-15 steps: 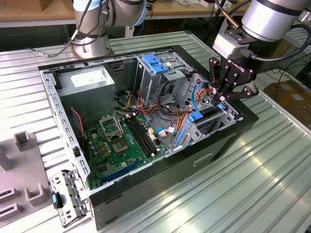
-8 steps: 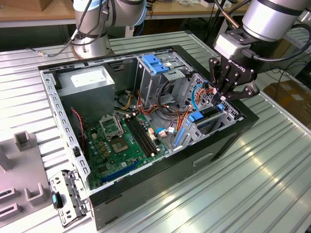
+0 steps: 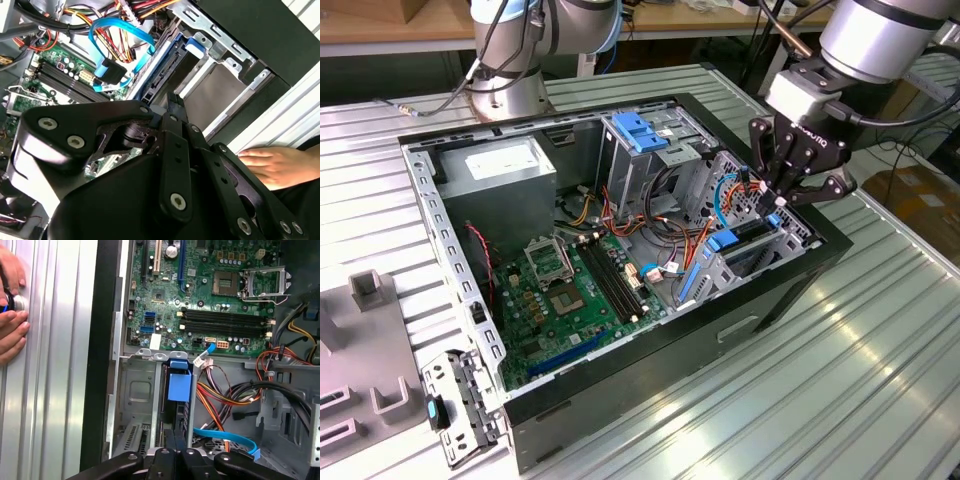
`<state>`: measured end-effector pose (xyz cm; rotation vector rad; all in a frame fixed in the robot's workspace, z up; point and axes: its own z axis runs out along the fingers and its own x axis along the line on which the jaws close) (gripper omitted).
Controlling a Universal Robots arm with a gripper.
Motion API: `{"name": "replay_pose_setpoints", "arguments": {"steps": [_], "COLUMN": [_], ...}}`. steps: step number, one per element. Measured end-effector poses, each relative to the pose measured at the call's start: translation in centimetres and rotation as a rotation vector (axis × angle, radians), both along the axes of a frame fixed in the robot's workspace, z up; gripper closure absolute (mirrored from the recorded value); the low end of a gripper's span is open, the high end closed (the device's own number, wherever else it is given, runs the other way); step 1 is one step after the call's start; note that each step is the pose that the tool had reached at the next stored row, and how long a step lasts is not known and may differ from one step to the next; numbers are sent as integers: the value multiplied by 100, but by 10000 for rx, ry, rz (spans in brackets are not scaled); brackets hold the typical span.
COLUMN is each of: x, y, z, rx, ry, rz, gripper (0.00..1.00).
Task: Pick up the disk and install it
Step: 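Insert the first disk wire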
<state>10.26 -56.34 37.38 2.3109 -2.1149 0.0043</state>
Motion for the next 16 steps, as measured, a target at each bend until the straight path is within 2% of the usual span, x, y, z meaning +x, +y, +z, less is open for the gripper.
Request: {"name": "replay_pose_setpoints", "arguments": {"steps": [3, 13, 14, 16], "x": [8, 222, 252, 257], "y": [0, 5, 11, 10], "z": [2, -6, -7, -5], "rx": [-5, -2, -3, -2], "ry": [0, 0, 0, 0], "rz": [212, 397, 454, 858], "gripper": [89, 89, 89, 89]}}
